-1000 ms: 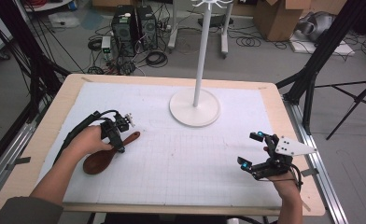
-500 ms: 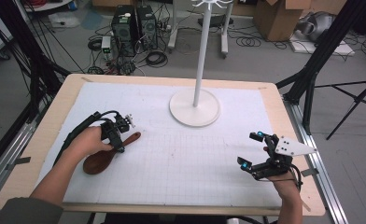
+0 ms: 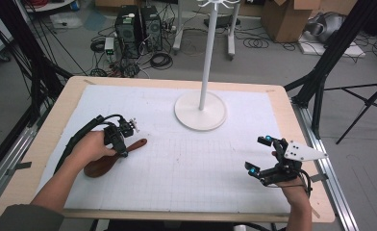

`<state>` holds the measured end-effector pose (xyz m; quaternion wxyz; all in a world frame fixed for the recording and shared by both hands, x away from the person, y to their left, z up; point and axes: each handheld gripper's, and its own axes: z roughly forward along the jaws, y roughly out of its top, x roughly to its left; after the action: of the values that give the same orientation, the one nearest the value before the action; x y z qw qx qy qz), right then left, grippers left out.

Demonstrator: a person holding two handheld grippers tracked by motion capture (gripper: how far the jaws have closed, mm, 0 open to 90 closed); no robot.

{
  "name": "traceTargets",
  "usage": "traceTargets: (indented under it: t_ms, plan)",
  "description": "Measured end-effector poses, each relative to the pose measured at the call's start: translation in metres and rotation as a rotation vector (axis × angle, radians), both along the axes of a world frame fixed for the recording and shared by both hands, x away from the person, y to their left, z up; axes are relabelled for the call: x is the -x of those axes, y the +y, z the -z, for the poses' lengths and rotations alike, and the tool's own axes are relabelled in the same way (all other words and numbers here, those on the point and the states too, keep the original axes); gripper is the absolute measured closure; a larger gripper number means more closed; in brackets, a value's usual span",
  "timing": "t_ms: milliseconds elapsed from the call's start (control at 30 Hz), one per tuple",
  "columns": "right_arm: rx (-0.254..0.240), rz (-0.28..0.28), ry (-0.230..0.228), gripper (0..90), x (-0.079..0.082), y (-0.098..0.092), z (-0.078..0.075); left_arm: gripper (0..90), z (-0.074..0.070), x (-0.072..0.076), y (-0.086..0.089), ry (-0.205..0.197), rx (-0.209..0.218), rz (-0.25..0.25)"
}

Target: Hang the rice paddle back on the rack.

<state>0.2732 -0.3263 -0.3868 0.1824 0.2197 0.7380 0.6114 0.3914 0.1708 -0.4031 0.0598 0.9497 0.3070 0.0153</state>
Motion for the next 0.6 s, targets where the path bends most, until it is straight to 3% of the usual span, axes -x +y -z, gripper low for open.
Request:
traceTargets:
  t_ms: [133,300,600]
  plan:
    - [-0.001,0.0,0.003,0.5,0.0,0.0,0.0,78.4,-0.001,0.002,0.0,0.014,0.019,0.01]
    - [0.0,0.002,0.004,0.5,0.0,0.0,0.0,78.4,-0.008,0.006,-0.002,-0.012,0.048,0.021]
    - [-0.001,0.002,0.006,0.5,0.0,0.0,0.001,78.4,-0.034,0.012,0.001,-0.104,0.129,0.032]
